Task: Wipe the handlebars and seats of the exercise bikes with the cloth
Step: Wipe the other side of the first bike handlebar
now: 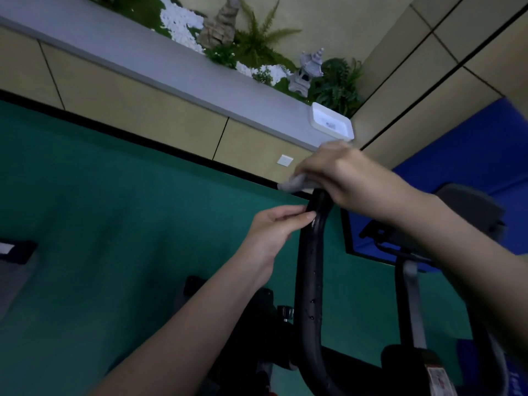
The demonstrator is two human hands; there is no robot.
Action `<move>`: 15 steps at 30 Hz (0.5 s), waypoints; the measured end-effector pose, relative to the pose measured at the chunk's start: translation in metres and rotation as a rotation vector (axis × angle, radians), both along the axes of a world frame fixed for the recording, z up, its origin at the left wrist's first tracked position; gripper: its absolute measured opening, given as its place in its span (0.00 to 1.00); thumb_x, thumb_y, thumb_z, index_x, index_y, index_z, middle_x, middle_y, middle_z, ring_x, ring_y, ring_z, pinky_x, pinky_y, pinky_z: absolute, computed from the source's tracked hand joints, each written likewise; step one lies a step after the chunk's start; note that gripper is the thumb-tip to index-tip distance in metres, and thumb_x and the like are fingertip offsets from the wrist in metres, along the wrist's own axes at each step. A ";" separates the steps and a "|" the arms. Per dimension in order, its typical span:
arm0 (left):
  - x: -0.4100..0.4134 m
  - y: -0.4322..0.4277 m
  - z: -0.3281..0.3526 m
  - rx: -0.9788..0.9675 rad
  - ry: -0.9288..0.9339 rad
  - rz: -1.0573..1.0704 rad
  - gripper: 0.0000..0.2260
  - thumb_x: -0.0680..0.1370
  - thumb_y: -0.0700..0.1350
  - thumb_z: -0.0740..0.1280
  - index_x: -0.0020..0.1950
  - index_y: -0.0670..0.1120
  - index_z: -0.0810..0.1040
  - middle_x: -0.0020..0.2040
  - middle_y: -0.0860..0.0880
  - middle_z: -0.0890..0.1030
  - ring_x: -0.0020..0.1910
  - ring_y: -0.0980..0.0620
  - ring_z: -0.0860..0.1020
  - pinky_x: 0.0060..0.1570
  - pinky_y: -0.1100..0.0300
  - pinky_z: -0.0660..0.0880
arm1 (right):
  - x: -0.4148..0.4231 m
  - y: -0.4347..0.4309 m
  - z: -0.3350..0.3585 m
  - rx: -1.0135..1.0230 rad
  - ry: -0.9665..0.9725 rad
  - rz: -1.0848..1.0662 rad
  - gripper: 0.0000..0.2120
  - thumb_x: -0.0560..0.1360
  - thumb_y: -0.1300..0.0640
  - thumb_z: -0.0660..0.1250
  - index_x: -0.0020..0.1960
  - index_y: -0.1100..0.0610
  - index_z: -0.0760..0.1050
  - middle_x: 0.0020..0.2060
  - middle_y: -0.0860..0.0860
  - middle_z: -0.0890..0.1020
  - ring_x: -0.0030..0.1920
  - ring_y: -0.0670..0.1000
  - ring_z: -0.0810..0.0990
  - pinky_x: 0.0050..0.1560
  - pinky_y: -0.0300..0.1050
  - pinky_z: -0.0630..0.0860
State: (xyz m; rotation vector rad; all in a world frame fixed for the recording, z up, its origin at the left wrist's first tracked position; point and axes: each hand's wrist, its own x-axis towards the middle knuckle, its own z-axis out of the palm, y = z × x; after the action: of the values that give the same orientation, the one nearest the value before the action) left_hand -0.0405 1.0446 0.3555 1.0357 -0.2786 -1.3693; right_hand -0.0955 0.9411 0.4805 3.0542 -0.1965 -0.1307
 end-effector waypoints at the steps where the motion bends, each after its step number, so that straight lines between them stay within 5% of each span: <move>1: 0.001 0.000 0.000 0.003 -0.011 -0.010 0.09 0.71 0.45 0.74 0.51 0.49 0.83 0.48 0.54 0.85 0.51 0.60 0.80 0.48 0.65 0.70 | 0.000 -0.003 0.002 -0.010 -0.084 -0.057 0.07 0.77 0.68 0.63 0.50 0.65 0.80 0.41 0.58 0.83 0.44 0.61 0.78 0.50 0.53 0.71; 4: 0.005 0.001 0.003 -0.016 -0.186 -0.020 0.10 0.73 0.47 0.73 0.53 0.49 0.82 0.49 0.54 0.84 0.48 0.63 0.80 0.48 0.67 0.71 | -0.001 0.002 0.003 0.021 -0.398 -0.270 0.09 0.77 0.67 0.61 0.52 0.64 0.79 0.43 0.58 0.83 0.45 0.60 0.79 0.48 0.49 0.71; 8: 0.020 0.001 0.006 -0.235 -1.006 0.112 0.14 0.77 0.47 0.68 0.63 0.46 0.76 0.55 0.52 0.78 0.54 0.57 0.75 0.56 0.65 0.70 | -0.011 0.012 0.000 0.075 -0.774 -0.626 0.12 0.77 0.67 0.59 0.56 0.61 0.79 0.42 0.55 0.82 0.42 0.55 0.78 0.41 0.44 0.70; 11: 0.038 -0.003 0.009 -0.437 -1.443 0.173 0.16 0.80 0.45 0.64 0.66 0.42 0.74 0.59 0.48 0.76 0.60 0.51 0.73 0.62 0.58 0.68 | -0.017 0.026 -0.009 0.015 -0.807 -0.759 0.14 0.75 0.70 0.60 0.58 0.63 0.78 0.47 0.60 0.82 0.48 0.61 0.79 0.46 0.50 0.74; 15: 0.052 -0.017 0.017 -0.592 -1.625 0.236 0.14 0.80 0.40 0.63 0.64 0.38 0.76 0.60 0.43 0.77 0.58 0.45 0.75 0.61 0.54 0.70 | -0.018 0.058 -0.029 -0.087 -0.824 -0.827 0.18 0.71 0.75 0.61 0.57 0.65 0.78 0.45 0.61 0.81 0.50 0.63 0.77 0.47 0.51 0.71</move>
State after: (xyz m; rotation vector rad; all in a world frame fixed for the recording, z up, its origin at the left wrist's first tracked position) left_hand 0.0119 1.0277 0.3726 1.3654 -1.5612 0.0882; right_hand -0.1131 0.9994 0.4511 2.5262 -1.4147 1.0444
